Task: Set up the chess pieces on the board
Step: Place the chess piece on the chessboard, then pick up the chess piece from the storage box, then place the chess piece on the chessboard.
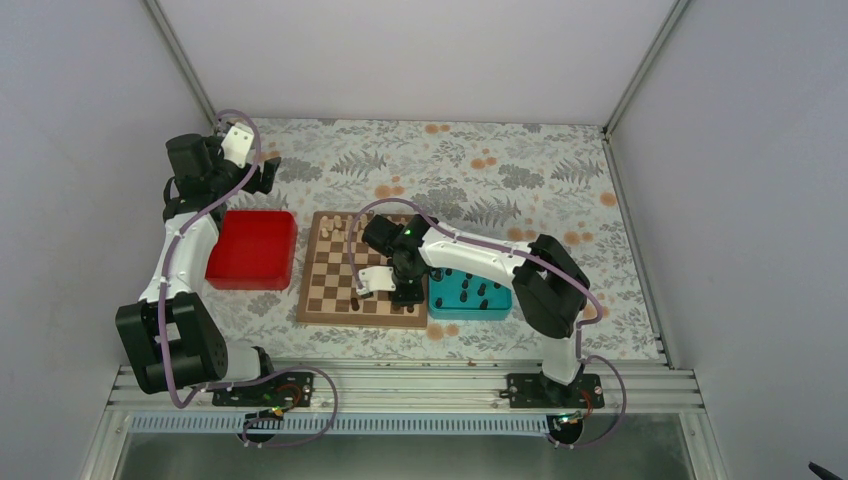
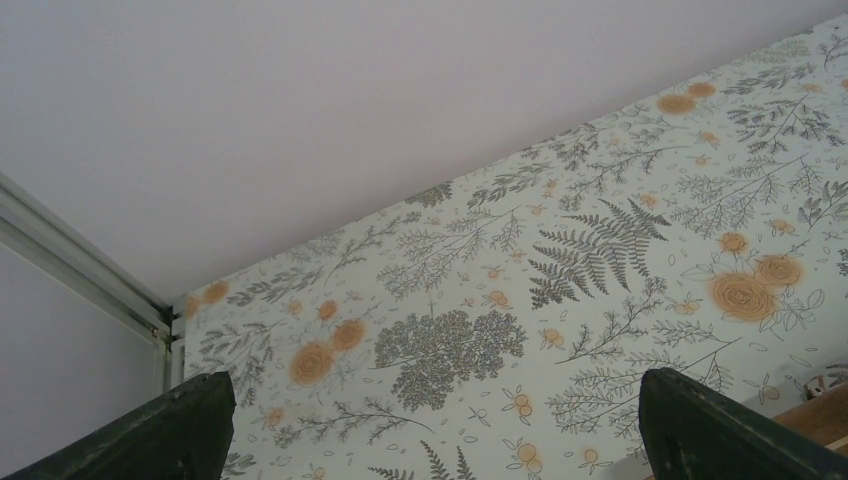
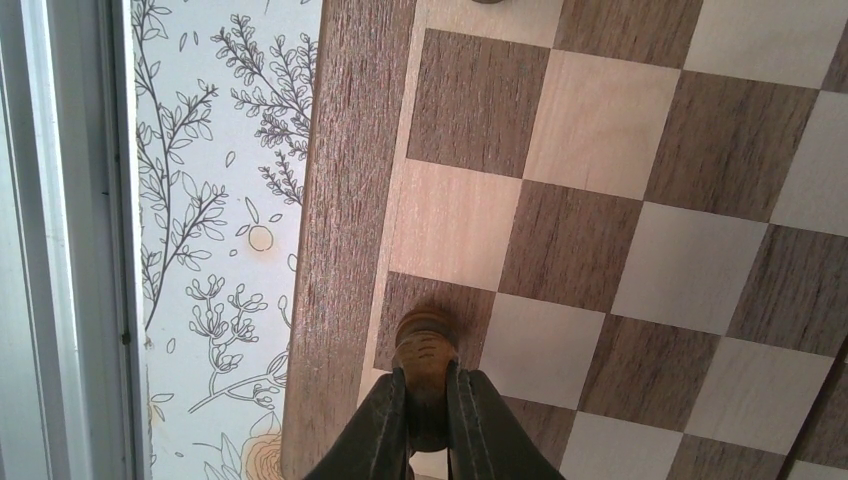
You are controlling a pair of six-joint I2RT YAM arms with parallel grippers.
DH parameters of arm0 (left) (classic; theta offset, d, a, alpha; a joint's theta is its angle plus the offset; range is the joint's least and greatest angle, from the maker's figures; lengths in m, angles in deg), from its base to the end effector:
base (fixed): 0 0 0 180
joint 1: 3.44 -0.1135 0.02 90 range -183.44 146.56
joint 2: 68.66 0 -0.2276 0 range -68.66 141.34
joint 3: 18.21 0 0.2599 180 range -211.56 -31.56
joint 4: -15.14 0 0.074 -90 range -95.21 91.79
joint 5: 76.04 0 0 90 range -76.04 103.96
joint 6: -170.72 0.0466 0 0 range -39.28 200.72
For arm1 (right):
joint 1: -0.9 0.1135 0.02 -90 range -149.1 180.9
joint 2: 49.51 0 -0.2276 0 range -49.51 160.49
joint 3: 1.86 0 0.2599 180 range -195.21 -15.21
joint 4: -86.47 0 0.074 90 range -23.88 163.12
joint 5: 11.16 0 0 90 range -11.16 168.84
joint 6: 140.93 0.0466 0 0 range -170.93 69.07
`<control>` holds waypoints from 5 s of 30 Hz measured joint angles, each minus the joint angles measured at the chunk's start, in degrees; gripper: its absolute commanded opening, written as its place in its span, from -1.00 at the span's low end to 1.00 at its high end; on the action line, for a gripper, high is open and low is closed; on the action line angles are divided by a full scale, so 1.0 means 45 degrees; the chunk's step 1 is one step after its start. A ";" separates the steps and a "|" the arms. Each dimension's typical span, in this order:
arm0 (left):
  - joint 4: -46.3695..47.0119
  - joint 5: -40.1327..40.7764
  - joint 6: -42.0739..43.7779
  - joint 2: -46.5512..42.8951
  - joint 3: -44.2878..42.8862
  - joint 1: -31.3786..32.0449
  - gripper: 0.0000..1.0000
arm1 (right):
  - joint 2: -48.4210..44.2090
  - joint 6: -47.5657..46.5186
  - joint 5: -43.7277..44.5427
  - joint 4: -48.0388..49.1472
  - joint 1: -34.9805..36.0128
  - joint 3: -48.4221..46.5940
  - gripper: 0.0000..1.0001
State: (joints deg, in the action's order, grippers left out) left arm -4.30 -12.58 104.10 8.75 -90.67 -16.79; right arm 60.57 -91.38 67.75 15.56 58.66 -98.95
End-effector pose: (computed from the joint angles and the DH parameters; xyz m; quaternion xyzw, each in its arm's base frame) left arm 0.3304 0.0570 0.2654 0.1954 0.8041 -0.0170 0.5612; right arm 0.1867 0.3128 0.1498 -0.7547 0.6468 0.1034 0.0378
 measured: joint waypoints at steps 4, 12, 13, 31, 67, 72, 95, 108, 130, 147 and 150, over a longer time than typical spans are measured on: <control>0.0019 0.0005 0.0000 0.0000 0.0029 0.0000 1.00 | 0.0000 0.0000 0.0000 -0.0010 0.0000 0.0000 -0.71; 0.0044 0.0005 0.0000 0.0039 0.0049 0.0000 1.00 | 0.0000 0.0000 -0.0010 -0.0024 0.0000 0.0000 -0.41; 0.0049 0.0000 0.0000 0.0049 0.0049 0.0000 1.00 | 0.0000 -0.0010 -0.0010 -0.0024 0.0000 0.0000 -0.41; 0.0102 -0.0005 -0.0019 0.0102 0.0049 0.0000 1.00 | -0.3016 -0.0253 0.0359 0.0063 -0.4226 0.0413 -0.39; 0.0262 -0.0160 -0.0214 0.0253 0.0049 -0.0005 1.00 | -0.3876 -0.0612 0.1511 0.1180 -0.7456 0.4838 -0.49; 0.0262 -0.0228 -0.0257 0.0306 0.0049 -0.0005 1.00 | -0.3560 -0.0617 0.1481 0.1282 -0.7456 0.5056 -0.48; 0.0253 -0.0340 -0.0262 0.0447 0.0049 -0.0005 1.00 | -0.3240 -0.0617 0.1540 0.0879 -0.7451 0.4391 -0.89; 0.0243 -0.0345 -0.0257 0.0427 0.0049 -0.0005 1.00 | -0.2482 -0.0282 0.1982 -0.1287 -0.3502 -0.1841 -0.90; 0.0233 -0.0287 -0.0199 0.0287 0.0053 -0.0005 1.00 | 0.1982 -0.0291 0.1224 -0.2166 0.0763 -0.4124 -0.89; 0.0238 -0.0233 -0.0199 0.0277 0.0160 -0.0005 1.00 | 0.1695 -0.0267 0.0753 -0.1409 0.0996 -0.2351 -0.90; 0.0238 -0.0228 -0.0199 0.0272 0.0189 -0.0005 1.00 | 0.1695 -0.0267 0.0719 -0.1394 0.1010 -0.2351 -0.90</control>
State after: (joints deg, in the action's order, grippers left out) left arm -3.22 -13.61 103.20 9.97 -89.82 -16.81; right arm 68.20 -92.58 70.98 9.29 63.20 -109.53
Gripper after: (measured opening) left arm 0.999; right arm 0.123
